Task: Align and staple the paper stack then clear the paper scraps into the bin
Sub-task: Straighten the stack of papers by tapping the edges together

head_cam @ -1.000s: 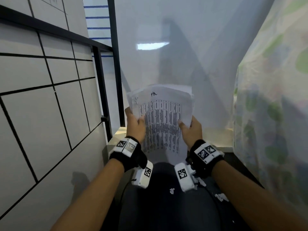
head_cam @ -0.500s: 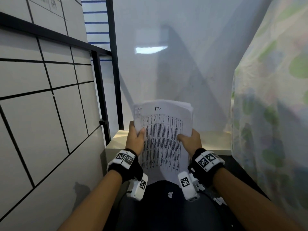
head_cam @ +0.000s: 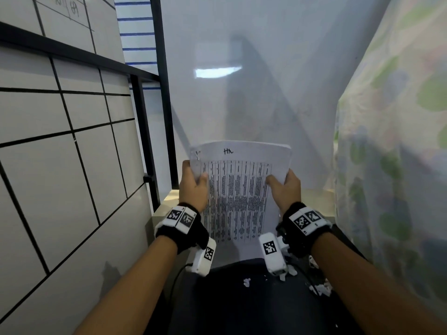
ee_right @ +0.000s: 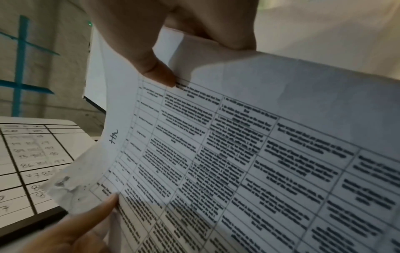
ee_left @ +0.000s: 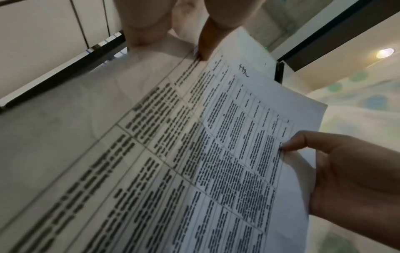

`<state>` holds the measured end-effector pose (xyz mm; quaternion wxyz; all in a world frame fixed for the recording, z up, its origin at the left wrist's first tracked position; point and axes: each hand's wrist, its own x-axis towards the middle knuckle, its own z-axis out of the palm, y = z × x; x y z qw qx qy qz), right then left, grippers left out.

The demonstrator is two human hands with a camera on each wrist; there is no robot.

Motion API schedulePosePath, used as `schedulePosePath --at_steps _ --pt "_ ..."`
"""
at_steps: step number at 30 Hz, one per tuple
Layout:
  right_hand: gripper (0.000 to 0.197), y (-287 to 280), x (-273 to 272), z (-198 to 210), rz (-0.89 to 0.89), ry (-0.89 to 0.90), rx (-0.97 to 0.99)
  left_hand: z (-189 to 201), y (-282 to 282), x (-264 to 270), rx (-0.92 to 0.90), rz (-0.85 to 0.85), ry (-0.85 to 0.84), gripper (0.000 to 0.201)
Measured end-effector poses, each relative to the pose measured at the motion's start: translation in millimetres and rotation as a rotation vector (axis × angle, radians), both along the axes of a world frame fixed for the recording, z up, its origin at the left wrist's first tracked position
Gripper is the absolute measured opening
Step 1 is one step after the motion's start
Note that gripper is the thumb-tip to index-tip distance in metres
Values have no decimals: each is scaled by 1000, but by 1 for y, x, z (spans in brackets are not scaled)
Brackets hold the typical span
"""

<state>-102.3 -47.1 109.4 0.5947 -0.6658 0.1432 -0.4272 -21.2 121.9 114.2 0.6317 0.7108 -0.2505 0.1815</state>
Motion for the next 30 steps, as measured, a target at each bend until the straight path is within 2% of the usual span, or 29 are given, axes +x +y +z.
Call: schedulePosePath --at_steps 3,8,13,16,17,19,21,25,30 --pt "31 2 -2 -5 25 9 -12 -4 1 -5 7 21 25 28" --pt "33 13 -1 -32 61 162 3 -31 0 -18 64 37 181 31" --pt "30 8 -1 -26 35 116 33 -25 8 -13 -20 6 231 18" --pt "33 5 -6 -41 69 206 63 -42 13 -17 11 -48 377 40" --pt "31 4 -8 -46 77 247 81 -50 13 -18 18 -71 408 41" --pt "25 3 -9 -51 83 282 111 -60 14 -17 14 -95 427 26" --pt "26 3 -9 -45 78 261 110 -53 16 -15 0 -107 400 15" --pt "42 1 -6 -13 54 163 17 -11 19 -7 -13 -98 202 18" --pt "42 -4 -5 18 27 105 -72 29 21 -3 17 -68 -20 54"
